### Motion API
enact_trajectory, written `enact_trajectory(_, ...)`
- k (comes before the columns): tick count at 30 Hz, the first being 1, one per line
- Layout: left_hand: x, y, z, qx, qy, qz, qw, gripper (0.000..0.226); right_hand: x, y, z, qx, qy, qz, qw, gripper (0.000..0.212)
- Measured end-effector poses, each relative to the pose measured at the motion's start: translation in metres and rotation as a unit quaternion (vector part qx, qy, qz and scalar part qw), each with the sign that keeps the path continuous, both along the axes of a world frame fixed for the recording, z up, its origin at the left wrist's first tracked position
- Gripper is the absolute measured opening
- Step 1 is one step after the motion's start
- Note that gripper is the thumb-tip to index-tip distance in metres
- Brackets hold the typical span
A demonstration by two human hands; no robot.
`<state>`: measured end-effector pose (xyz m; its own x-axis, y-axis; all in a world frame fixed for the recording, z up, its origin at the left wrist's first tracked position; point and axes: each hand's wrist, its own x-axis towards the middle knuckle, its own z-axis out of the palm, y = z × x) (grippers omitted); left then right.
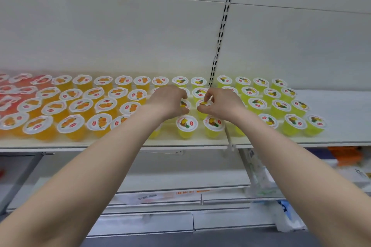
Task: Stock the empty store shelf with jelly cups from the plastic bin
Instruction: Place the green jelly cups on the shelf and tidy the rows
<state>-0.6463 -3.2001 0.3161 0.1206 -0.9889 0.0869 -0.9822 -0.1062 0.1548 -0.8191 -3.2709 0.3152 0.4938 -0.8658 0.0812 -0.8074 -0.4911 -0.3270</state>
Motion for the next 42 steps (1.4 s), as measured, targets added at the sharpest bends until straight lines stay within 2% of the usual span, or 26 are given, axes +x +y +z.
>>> enact_trajectory(5, -0.003, -0.002, -0.003, -0.040, 0.042, -0.030, 0.998, 0.042, -0.008, -0.002, 0.000, -0.017, 0.015, -0.029, 0.999, 0.039)
enact_trajectory(11, 0.005, 0.001, -0.001, -0.039, 0.035, -0.063, 0.997, 0.037, -0.007, -0.003, 0.000, -0.015, 0.024, -0.038, 0.999, 0.039)
enact_trajectory(14, 0.013, 0.001, 0.001, -0.040, 0.018, -0.056, 0.997, 0.034, -0.008, -0.012, 0.003, -0.034, -0.007, -0.041, 0.999, 0.032)
enact_trajectory(17, 0.019, -0.012, 0.005, -0.097, 0.002, -0.036, 0.995, 0.028, -0.004, -0.028, 0.006, -0.085, -0.039, -0.021, 0.995, 0.029)
enact_trajectory(20, 0.026, -0.035, 0.009, -0.126, 0.005, -0.022, 0.992, 0.034, 0.006, -0.047, 0.008, -0.115, -0.054, -0.005, 0.992, 0.030)
enact_trajectory(27, 0.036, -0.081, 0.004, -0.074, -0.020, -0.004, 0.997, 0.044, 0.037, -0.087, 0.000, -0.133, -0.007, 0.031, 0.991, 0.036)
enact_trajectory(33, 0.040, -0.098, -0.005, -0.030, -0.021, 0.003, 0.999, 0.045, 0.050, -0.103, -0.010, -0.096, 0.018, 0.049, 0.994, 0.040)
enact_trajectory(37, 0.043, -0.104, -0.007, -0.029, -0.025, 0.008, 0.999, 0.044, 0.050, -0.109, -0.007, -0.065, 0.001, 0.046, 0.997, 0.040)
enact_trajectory(42, 0.040, -0.113, -0.008, -0.032, -0.008, 0.012, 0.999, 0.040, 0.047, -0.117, -0.005, -0.069, 0.008, 0.027, 0.997, 0.037)
